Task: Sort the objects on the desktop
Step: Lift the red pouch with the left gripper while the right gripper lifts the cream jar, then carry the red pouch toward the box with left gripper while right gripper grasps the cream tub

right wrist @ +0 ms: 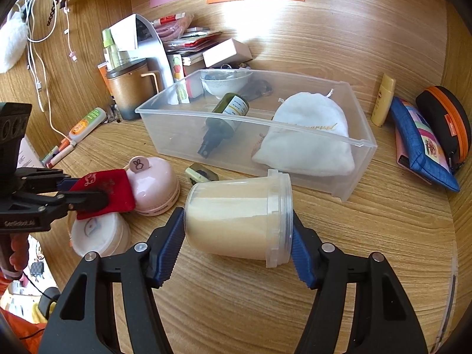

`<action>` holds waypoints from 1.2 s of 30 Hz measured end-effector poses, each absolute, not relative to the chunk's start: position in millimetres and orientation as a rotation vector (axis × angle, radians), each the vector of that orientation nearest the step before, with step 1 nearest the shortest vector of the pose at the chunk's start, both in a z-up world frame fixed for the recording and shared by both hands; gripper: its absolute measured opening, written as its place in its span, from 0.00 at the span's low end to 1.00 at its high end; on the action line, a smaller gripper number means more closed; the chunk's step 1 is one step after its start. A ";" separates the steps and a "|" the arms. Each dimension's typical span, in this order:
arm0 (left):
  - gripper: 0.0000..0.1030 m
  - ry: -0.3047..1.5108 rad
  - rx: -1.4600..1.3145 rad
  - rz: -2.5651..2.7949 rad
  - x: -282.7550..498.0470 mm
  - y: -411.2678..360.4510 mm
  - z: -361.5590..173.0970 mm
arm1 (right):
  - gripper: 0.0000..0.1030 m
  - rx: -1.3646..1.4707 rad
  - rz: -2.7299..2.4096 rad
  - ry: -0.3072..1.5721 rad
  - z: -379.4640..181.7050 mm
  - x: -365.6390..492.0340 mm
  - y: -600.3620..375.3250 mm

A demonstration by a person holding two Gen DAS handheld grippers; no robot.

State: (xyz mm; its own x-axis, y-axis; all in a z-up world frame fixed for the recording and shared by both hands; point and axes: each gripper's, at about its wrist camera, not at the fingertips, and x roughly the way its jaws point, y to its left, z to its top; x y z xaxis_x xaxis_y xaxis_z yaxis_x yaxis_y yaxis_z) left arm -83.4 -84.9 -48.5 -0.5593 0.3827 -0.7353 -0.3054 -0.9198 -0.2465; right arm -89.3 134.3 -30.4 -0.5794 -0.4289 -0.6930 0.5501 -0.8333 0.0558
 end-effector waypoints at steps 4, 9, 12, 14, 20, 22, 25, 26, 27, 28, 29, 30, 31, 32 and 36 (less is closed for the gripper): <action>0.29 -0.136 -1.176 2.487 -83.5 -86.8 -42.8 | 0.60 0.952 -2.379 0.232 -23.5 -81.3 136.5; 0.28 -0.107 -1.137 2.531 -81.5 -87.1 -31.7 | 0.60 0.931 -2.386 0.238 -16.0 -74.9 139.1; 0.28 -0.096 -1.107 2.547 -81.1 -87.4 -23.8 | 0.60 0.917 -2.394 0.237 -11.1 -72.6 141.1; 0.28 -0.084 -1.087 2.557 -81.2 -86.0 -18.7 | 0.60 0.912 -2.397 0.233 -8.2 -72.2 142.5; 0.28 -0.057 -1.022 2.596 -82.3 -80.3 -5.1 | 0.60 0.897 -2.403 0.190 2.6 -72.9 148.0; 0.28 -0.064 -0.999 2.609 -83.5 -78.0 -2.3 | 0.60 0.890 -2.405 0.185 5.4 -73.5 149.0; 0.28 -0.094 -0.978 2.605 -87.8 -75.3 0.5 | 0.60 0.879 -2.410 0.189 9.5 -74.7 148.9; 0.28 -0.096 -0.974 2.605 -89.1 -74.9 1.2 | 0.60 0.876 -2.412 0.191 10.7 -75.4 149.0; 0.28 -0.095 -0.965 2.612 -90.6 -74.0 2.6 | 0.60 0.872 -2.412 0.195 12.0 -76.7 148.7; 0.28 -0.094 -0.956 2.618 -90.7 -72.8 4.2 | 0.60 0.870 -2.413 0.198 13.0 -77.4 148.3; 0.28 -0.097 -0.944 2.626 -91.3 -72.2 6.0 | 0.60 0.869 -2.415 0.199 14.0 -79.0 148.0; 0.28 -0.103 -0.932 2.631 -92.4 -72.1 7.9 | 0.60 0.866 -2.416 0.201 15.3 -80.7 147.8; 0.28 -0.109 -0.924 2.633 -93.3 -71.9 9.5 | 0.60 0.862 -2.416 0.196 16.9 -82.8 147.9; 0.28 -0.113 -0.915 2.637 -94.6 -71.8 11.1 | 0.60 0.861 -2.413 0.194 18.4 -84.4 147.6; 0.28 -0.103 -0.893 2.653 -101.3 -70.8 17.8 | 0.60 0.835 -2.417 0.181 26.1 -89.9 145.4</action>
State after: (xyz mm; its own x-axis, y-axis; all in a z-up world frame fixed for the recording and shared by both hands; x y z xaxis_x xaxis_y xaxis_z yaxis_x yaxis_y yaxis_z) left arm -101.3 -70.8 17.8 -0.7450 0.3395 -0.5742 -0.2938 -0.9398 -0.1745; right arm -89.9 145.4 26.1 -0.6423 -0.4731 -0.6030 0.5576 -0.8282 0.0558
